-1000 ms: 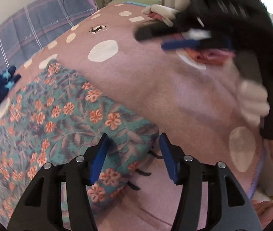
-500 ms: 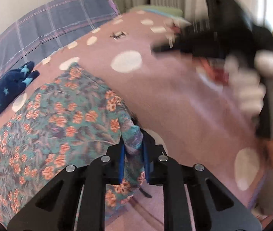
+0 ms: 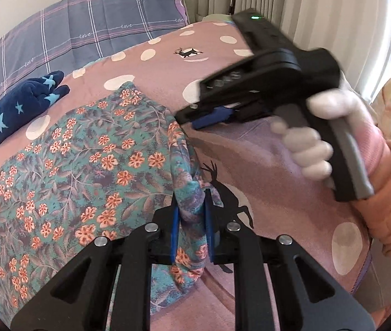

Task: Fold small clothes

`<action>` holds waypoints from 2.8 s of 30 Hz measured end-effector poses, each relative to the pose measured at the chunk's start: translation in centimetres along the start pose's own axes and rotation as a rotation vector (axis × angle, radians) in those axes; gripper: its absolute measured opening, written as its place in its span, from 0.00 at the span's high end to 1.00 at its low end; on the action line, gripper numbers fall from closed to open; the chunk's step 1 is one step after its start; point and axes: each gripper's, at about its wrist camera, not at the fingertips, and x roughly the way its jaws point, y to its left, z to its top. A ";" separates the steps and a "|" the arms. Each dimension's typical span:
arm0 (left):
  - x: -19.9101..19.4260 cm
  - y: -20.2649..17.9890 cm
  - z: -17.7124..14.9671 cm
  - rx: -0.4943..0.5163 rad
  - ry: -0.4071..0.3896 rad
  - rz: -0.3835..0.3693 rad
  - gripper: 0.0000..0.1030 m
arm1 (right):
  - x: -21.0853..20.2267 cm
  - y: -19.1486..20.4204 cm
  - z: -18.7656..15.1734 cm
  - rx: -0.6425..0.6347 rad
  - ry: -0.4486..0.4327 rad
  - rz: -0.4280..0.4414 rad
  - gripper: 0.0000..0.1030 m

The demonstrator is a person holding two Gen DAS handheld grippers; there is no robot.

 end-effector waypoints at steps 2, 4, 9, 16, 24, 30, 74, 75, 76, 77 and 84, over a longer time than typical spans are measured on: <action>0.0 0.0 -0.1 -0.005 0.003 -0.019 0.84 | 0.9 0.2 1.0 -0.012 0.013 0.010 0.68; 0.0 -0.1 -0.1 -0.010 0.007 -0.053 0.85 | 1.8 0.5 1.7 -0.019 0.024 0.012 0.70; 0.7 -1.4 -0.5 0.038 0.020 -0.125 0.87 | -0.2 1.7 2.4 -0.057 -0.114 0.033 0.98; 3.7 -3.2 -1.2 0.074 0.088 -0.155 0.88 | 2.6 0.1 2.4 -0.101 -0.068 -0.078 0.98; 2.9 -4.1 -1.4 0.107 0.062 -0.176 0.82 | -0.2 1.5 2.2 -0.159 -0.124 -0.153 0.91; 1.5 -4.2 -0.9 0.072 0.026 -0.277 0.82 | -2.2 2.7 1.1 -0.211 -0.086 0.015 0.91; -17.7 24.0 -23.3 -0.680 -0.238 0.101 0.77 | 21.8 38.9 -6.8 -0.748 0.142 -0.137 0.73; -17.4 24.3 -23.3 -0.685 -0.237 0.090 0.76 | 23.2 39.5 -6.6 -0.752 0.152 -0.157 0.72; -17.3 24.6 -23.2 -0.688 -0.239 0.082 0.72 | 24.5 40.0 -6.4 -0.758 0.160 -0.182 0.71; -17.2 24.8 -23.1 -0.689 -0.244 0.077 0.68 | 26.2 40.6 -6.1 -0.768 0.168 -0.224 0.70; -16.0 26.3 -22.6 -0.696 -0.240 0.043 0.63 | 31.8 42.1 -4.9 -0.792 0.192 -0.412 0.54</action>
